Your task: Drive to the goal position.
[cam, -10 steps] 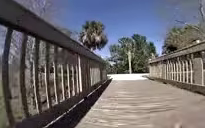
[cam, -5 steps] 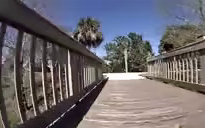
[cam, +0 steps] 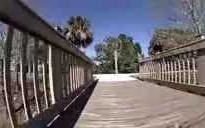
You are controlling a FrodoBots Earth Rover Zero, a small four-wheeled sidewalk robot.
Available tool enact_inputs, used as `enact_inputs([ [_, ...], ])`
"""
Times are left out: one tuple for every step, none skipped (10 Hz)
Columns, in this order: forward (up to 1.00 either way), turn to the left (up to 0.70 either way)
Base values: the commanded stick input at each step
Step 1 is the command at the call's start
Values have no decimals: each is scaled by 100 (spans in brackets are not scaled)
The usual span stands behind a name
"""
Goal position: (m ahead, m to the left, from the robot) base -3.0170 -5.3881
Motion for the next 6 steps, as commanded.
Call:
enact_inputs([
  [47,-44],
  [4,-70],
  [4,-70],
  [4,-70],
  [4,-70],
  [4,-70],
])
